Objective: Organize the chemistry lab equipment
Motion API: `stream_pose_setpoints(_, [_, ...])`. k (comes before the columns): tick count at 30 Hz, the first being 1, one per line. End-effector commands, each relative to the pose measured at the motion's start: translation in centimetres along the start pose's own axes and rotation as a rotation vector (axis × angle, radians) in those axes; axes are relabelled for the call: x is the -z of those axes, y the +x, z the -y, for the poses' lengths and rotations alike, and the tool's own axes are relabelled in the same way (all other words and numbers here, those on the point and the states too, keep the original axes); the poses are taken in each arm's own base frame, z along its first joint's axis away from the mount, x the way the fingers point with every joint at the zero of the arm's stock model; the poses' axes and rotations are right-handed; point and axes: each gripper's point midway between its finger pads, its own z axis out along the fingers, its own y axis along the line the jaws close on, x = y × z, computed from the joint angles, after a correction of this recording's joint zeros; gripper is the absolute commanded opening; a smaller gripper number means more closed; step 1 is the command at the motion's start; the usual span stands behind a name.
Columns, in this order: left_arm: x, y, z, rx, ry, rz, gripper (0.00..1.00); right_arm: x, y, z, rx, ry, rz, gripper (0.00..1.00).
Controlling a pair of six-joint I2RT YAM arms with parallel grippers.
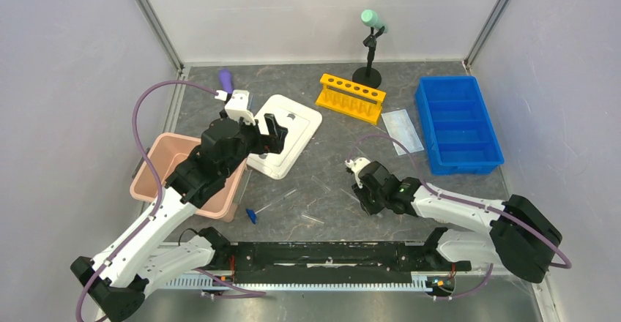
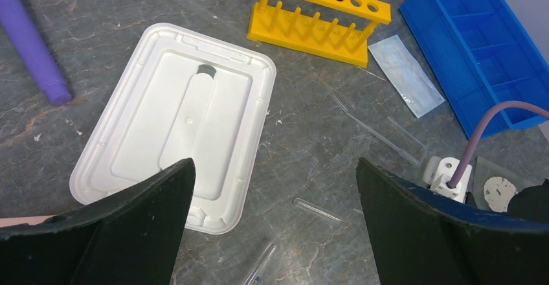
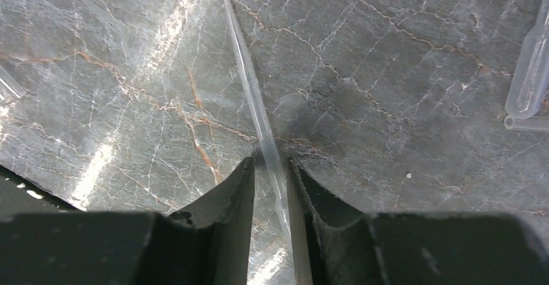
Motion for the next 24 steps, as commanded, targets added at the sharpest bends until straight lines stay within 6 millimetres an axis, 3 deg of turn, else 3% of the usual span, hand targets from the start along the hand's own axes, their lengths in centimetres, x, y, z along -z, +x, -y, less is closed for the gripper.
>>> stream_pose_setpoints(1, [0.0, -0.2, -0.1, -0.027, -0.001, 0.010, 1.00, -0.3, -1.3, 0.1, 0.012, 0.038, 0.037, 0.28])
stream_pose_setpoints(7, [0.0, -0.3, -0.1, -0.027, -0.005, 0.012, 1.00, -0.5, -1.3, 0.4, 0.006, 0.074, 0.032, 0.10])
stream_pose_setpoints(12, [0.0, -0.2, -0.1, -0.028, -0.004, 0.009, 1.00, -0.1, -2.6, 0.5, -0.026, 0.092, 0.071, 0.00])
stream_pose_setpoints(16, [0.0, -0.2, -0.2, -0.029, -0.005, 0.009, 1.00, 0.6, -5.1, 0.3, -0.077, 0.102, 0.145, 0.00])
stream_pose_setpoints(24, [0.1, -0.3, -0.4, -0.031, -0.014, 0.014, 1.00, 3.5, -11.6, 2.7, -0.206, 0.255, 0.331, 0.00])
